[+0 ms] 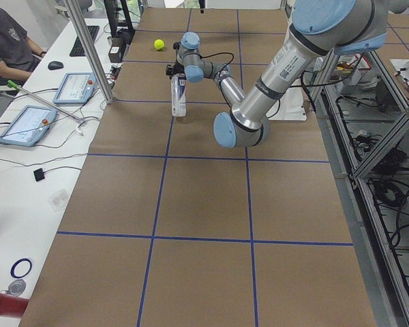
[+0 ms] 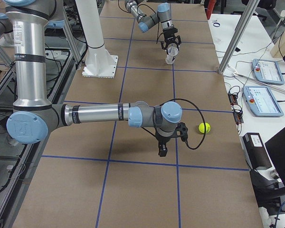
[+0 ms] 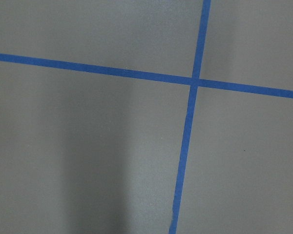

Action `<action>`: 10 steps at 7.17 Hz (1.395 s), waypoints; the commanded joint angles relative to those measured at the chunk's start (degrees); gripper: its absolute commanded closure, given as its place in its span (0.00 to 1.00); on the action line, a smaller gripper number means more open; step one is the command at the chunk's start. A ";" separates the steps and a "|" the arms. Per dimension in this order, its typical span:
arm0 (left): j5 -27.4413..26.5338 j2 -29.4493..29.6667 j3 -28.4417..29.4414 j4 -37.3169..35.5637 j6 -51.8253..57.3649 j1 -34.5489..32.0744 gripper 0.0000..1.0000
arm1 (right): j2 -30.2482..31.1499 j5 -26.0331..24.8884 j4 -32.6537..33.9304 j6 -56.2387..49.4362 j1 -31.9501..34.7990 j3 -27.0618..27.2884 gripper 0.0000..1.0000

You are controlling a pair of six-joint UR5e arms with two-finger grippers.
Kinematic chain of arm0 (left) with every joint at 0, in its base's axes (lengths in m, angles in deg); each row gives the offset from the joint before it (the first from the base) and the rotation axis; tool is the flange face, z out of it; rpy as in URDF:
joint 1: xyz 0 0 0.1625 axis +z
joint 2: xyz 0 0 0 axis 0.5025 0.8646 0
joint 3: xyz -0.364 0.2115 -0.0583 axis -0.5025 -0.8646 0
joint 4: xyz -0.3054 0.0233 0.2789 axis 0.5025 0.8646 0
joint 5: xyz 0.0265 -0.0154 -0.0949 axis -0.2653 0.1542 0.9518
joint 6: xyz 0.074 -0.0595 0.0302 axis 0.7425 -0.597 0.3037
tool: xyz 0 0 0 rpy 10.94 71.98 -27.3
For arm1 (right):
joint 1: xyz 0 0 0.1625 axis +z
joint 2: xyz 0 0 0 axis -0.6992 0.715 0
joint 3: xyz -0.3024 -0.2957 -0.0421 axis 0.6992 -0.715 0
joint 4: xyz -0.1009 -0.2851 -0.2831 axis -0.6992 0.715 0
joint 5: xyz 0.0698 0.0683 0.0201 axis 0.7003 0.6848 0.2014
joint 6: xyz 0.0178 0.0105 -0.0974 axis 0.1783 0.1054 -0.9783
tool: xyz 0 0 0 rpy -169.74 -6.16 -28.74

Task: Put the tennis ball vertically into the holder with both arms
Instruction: 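Lift the can with the left gripper and stand it upright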

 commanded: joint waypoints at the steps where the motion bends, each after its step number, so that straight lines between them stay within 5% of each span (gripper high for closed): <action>1: 0.00 -0.54 -0.03 8.36 -6.17 0.01 0.15 | -0.08 0.02 0.00 0.01 0.00 -0.03 0.01; 5: 0.08 -2.20 -0.38 11.53 -13.64 0.36 0.15 | -0.17 0.11 0.00 0.09 0.00 0.58 0.01; 8: 0.00 -7.48 0.05 27.59 -14.98 0.54 0.15 | -0.25 0.02 -0.09 0.01 0.00 3.31 0.01; 10: 0.00 -7.67 -0.03 28.96 -18.46 0.72 0.15 | -0.43 0.46 -5.67 0.18 -0.09 3.22 0.00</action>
